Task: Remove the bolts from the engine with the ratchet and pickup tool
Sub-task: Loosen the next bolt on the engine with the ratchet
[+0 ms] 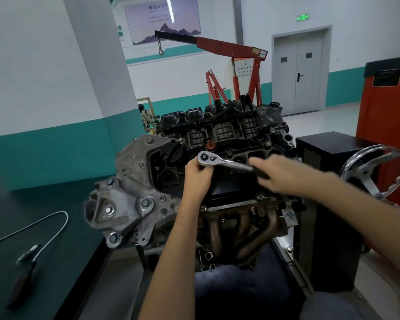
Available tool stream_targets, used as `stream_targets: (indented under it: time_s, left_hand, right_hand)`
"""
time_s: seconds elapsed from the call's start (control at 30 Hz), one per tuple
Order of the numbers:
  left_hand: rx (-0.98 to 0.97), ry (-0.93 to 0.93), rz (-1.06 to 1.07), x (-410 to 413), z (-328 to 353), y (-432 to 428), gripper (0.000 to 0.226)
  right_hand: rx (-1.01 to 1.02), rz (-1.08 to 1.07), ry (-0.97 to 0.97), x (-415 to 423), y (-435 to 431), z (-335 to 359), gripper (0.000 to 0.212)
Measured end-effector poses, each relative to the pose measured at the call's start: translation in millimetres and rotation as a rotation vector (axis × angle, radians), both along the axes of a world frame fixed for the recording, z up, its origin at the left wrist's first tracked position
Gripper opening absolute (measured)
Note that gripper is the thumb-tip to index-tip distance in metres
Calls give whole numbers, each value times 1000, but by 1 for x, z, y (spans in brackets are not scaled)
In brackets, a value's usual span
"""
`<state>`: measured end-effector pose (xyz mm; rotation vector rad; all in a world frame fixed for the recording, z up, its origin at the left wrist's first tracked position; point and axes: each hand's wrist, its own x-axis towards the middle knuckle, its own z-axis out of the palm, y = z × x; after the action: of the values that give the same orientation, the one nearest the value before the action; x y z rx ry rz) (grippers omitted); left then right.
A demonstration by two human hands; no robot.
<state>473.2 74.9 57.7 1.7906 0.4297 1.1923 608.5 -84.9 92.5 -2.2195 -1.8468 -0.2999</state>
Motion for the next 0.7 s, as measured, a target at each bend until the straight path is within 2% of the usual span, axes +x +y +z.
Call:
stream_targets:
  time_s: [0.07,0.13,0.2,0.3,0.37,0.43,0.5,0.57,0.7]
  left_hand:
    - [-14,-24,22,-1,-2,-2,41]
    - [-60,-89,44,-2,-7,1,31]
    - [-81,-111,41,-2,-8,2,28]
    - [-109,-97,57,1,-7,-3,44]
    - [-148,-136,35,2,-8,-4,43]
    - [-141,-132,28,-3,-7,-2,39]
    - [-118,-90,28,-5,-5,2,40]
    - [-93,-43,28,-5,-4,4,40]
    - [-11,-9,24,-4,-1,1,37]
  right_hand:
    - [-4,22,-136,9,6,18,24]
    - [84,-9,-118,-5,8,1,22]
    - [228,-47,99,-37,5,-38,17]
    - [386,-56,598,-102,16,-83,21]
    - [451,-58,737,-138,37,-97,20]
    - [462,-55,772,-152,46,-99,19]
    - [391,-54,685,-130,37,-93,21]
    - [255,-34,520,-86,17,-77,25]
    - [18,6,-61,-4,2,2,25]
